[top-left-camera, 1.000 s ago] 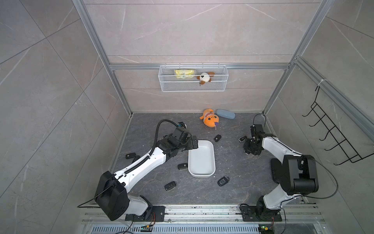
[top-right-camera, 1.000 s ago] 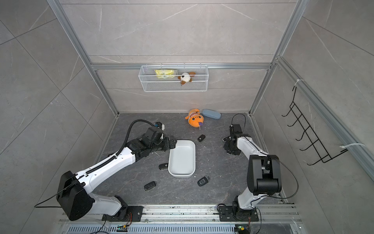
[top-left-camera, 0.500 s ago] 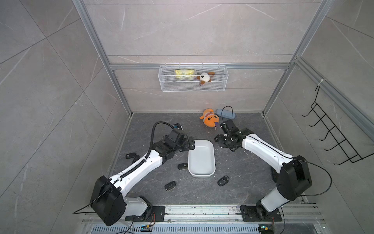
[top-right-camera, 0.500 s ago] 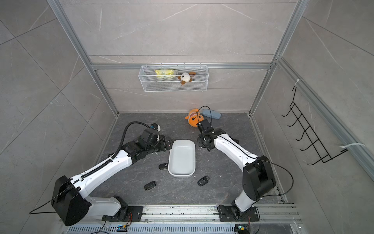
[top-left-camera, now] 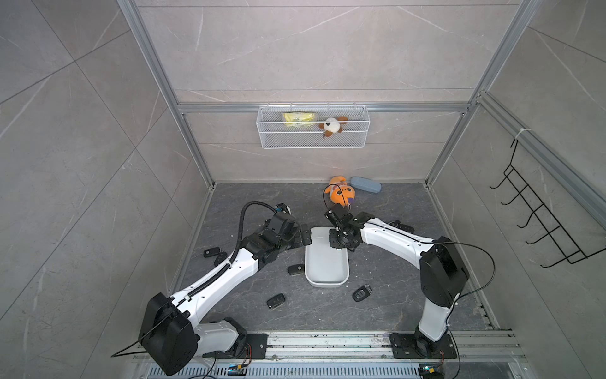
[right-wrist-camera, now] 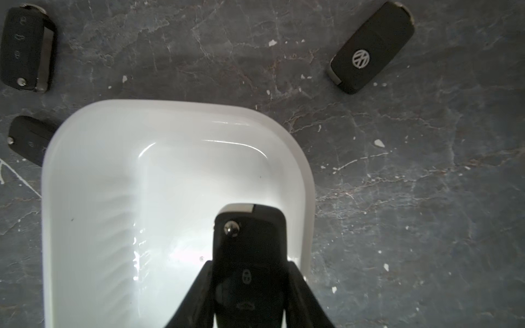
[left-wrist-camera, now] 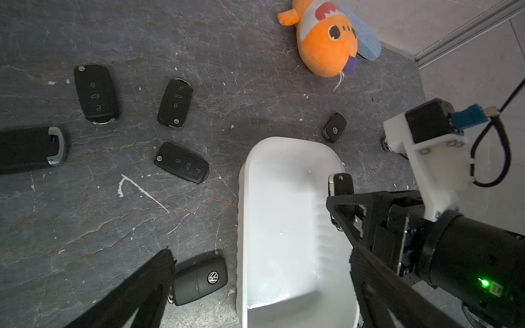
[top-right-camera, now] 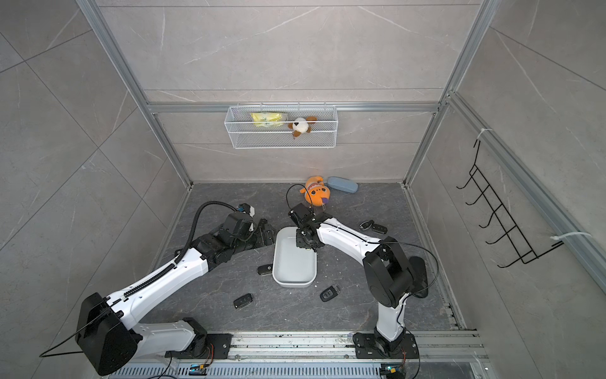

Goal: Place the car key into the storage box
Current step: Place the car key in the storage box.

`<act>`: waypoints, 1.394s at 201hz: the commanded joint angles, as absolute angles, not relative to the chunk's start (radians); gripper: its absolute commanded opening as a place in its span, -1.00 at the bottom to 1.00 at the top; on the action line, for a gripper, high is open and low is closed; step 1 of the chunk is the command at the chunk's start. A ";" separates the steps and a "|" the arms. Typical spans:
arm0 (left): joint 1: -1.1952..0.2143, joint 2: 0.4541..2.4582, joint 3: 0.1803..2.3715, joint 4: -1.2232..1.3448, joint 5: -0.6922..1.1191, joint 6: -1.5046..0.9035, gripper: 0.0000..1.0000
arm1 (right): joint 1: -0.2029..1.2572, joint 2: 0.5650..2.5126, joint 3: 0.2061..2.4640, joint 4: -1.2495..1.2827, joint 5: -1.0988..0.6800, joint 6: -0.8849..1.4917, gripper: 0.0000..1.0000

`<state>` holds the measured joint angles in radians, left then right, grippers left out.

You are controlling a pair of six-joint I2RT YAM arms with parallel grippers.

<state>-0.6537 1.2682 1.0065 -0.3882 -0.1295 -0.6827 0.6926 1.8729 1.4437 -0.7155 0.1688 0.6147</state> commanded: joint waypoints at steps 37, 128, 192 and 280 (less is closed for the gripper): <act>-0.647 1.220 0.991 -0.386 -0.156 -0.704 1.00 | 0.695 2.012 1.566 -0.756 0.209 0.606 -0.28; -0.642 1.194 0.977 -0.404 -0.176 -0.707 1.00 | 0.685 2.155 1.667 -0.824 0.242 0.665 -0.27; -0.634 1.194 0.983 -0.411 -0.176 -0.701 1.00 | 0.683 2.189 1.679 -0.832 0.238 0.674 -0.16; -0.624 1.242 1.021 -0.409 -0.169 -0.698 1.00 | 0.683 2.062 1.672 -0.832 0.196 0.654 0.11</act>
<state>-0.6350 1.2270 0.9798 -0.4042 -0.1577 -0.6994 0.6857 2.1643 1.6695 -0.8139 0.2142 0.6617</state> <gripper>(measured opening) 0.999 0.529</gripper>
